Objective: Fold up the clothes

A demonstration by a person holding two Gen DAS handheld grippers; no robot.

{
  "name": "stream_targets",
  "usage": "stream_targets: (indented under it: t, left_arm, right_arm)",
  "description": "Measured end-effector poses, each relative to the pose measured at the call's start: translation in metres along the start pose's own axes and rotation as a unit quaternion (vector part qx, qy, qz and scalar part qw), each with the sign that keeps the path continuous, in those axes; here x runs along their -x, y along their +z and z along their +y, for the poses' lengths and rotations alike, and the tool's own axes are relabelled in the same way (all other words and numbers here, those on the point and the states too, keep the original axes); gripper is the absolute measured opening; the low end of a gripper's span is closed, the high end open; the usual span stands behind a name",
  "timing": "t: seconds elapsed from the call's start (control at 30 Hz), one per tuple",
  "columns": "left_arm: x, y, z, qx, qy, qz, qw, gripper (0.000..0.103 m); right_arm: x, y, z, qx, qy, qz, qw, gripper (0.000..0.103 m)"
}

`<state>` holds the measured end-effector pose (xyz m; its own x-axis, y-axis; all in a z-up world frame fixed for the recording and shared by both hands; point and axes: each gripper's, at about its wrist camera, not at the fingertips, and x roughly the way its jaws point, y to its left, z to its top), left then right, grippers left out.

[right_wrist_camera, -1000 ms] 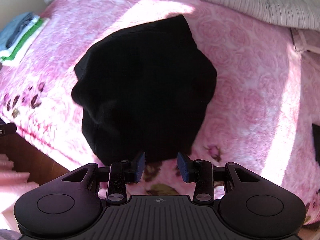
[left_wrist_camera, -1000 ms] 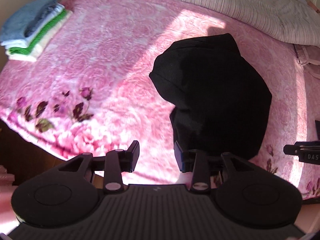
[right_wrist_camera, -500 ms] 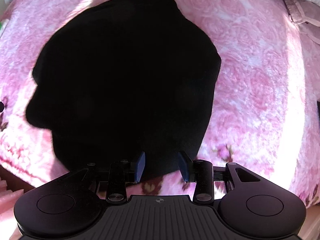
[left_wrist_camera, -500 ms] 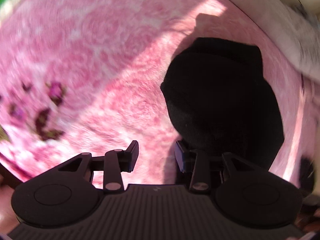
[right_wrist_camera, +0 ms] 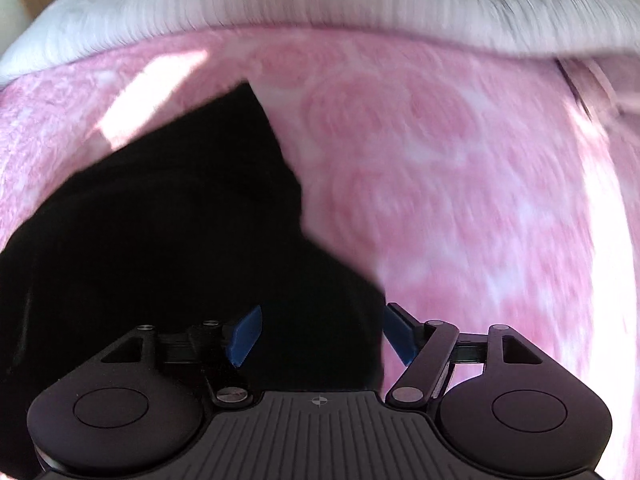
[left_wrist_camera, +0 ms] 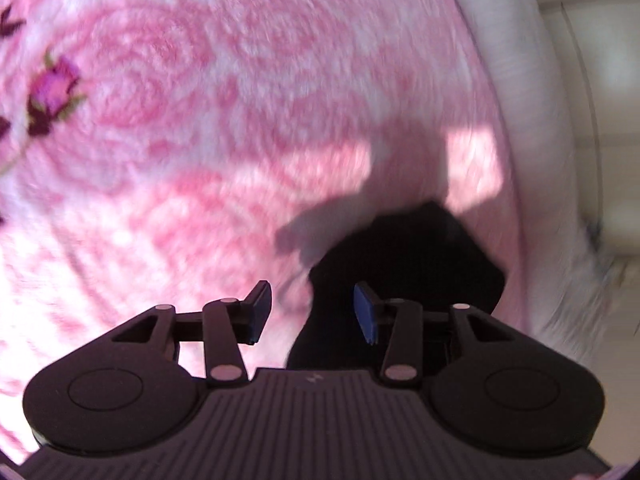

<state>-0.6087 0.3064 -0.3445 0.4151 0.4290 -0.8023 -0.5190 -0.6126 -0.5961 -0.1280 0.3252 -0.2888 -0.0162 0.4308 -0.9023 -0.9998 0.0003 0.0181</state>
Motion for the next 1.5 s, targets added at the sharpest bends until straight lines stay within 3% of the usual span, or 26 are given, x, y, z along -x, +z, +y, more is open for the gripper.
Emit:
stream_targets:
  t: [0.17, 0.2, 0.23, 0.27, 0.3, 0.33, 0.47, 0.6, 0.73, 0.83, 0.93, 0.97, 1.0, 1.07, 1.13, 1.2, 1.27, 1.4, 1.5]
  left_arm:
    - [-0.033, -0.005, 0.001, 0.047, -0.031, 0.021, 0.9982, 0.045]
    - [-0.037, -0.008, 0.003, 0.057, -0.039, 0.023, 0.9974, 0.042]
    - [-0.042, -0.012, 0.004, 0.067, -0.047, 0.024, 0.9963, 0.025]
    - [-0.041, -0.014, 0.004, 0.063, -0.058, 0.024, 0.996, 0.018]
    - [-0.04, -0.017, 0.003, 0.058, -0.07, 0.023, 0.9956, 0.009]
    - [-0.035, -0.019, -0.001, 0.039, -0.071, 0.02, 0.9965, 0.008]
    - [0.002, -0.037, -0.016, -0.048, -0.077, -0.003, 0.9959, 0.006]
    - [0.043, -0.067, -0.005, -0.09, -0.103, 0.02, 0.9904, 0.006]
    - [0.053, -0.122, 0.027, -0.107, -0.082, 0.113, 0.9845, 0.006]
    - [0.046, -0.156, 0.053, -0.088, -0.053, 0.172, 0.9797, 0.008]
    - [0.054, -0.155, 0.062, -0.071, -0.047, 0.159, 0.9836, 0.016]
    - [0.059, -0.146, 0.059, -0.076, -0.047, 0.142, 0.9858, 0.016]
    - [0.065, -0.137, 0.056, -0.082, -0.047, 0.125, 0.9877, 0.016]
    - [0.074, -0.116, 0.051, -0.09, -0.049, 0.091, 0.9905, 0.019]
    - [0.079, -0.093, 0.049, -0.086, -0.049, 0.06, 0.9932, 0.032]
    - [0.072, -0.074, 0.044, -0.081, -0.052, 0.039, 0.9946, 0.032]
    - [0.056, -0.062, 0.039, -0.079, -0.055, 0.033, 0.9948, 0.033]
    - [0.015, -0.057, 0.035, -0.077, -0.063, 0.047, 0.994, 0.033]
    - [-0.011, -0.062, 0.037, -0.068, -0.041, 0.06, 0.995, 0.034]
  right_arm:
    - [-0.03, 0.014, 0.002, 0.041, 0.052, -0.008, 0.998, 0.072]
    - [-0.037, 0.015, 0.001, 0.047, 0.06, -0.006, 0.997, 0.072]
    - [-0.041, 0.015, 0.0, 0.052, 0.071, -0.005, 0.996, 0.072]
    - [-0.041, 0.013, -0.002, 0.056, 0.087, -0.004, 0.995, 0.062]
    - [-0.042, 0.011, -0.003, 0.06, 0.104, -0.003, 0.993, 0.025]
    - [-0.039, 0.008, -0.005, 0.063, 0.116, -0.003, 0.991, 0.011]
    - [-0.006, -0.011, -0.011, 0.085, 0.158, -0.023, 0.984, 0.006]
    - [0.038, -0.049, -0.029, 0.117, 0.209, -0.007, 0.971, 0.002]
    - [0.068, -0.103, -0.045, 0.138, 0.219, 0.077, 0.963, 0.002]
    - [0.068, -0.136, -0.053, 0.138, 0.202, 0.155, 0.957, 0.003]
    - [0.059, -0.137, -0.067, 0.098, 0.192, 0.204, 0.955, 0.012]
    - [0.058, -0.131, -0.071, 0.088, 0.195, 0.209, 0.954, 0.024]
    - [0.058, -0.122, -0.074, 0.085, 0.2, 0.209, 0.954, 0.035]
    - [0.057, -0.1, -0.078, 0.074, 0.206, 0.198, 0.955, 0.046]
    - [0.055, -0.078, -0.082, 0.061, 0.215, 0.186, 0.957, 0.051]
    - [0.05, -0.056, -0.085, 0.055, 0.229, 0.171, 0.957, 0.059]
    - [0.044, -0.035, -0.084, 0.056, 0.225, 0.138, 0.963, 0.061]
    - [0.019, -0.001, -0.075, 0.051, 0.214, 0.117, 0.969, 0.063]
    - [-0.012, 0.017, -0.073, 0.035, 0.206, 0.111, 0.971, 0.066]
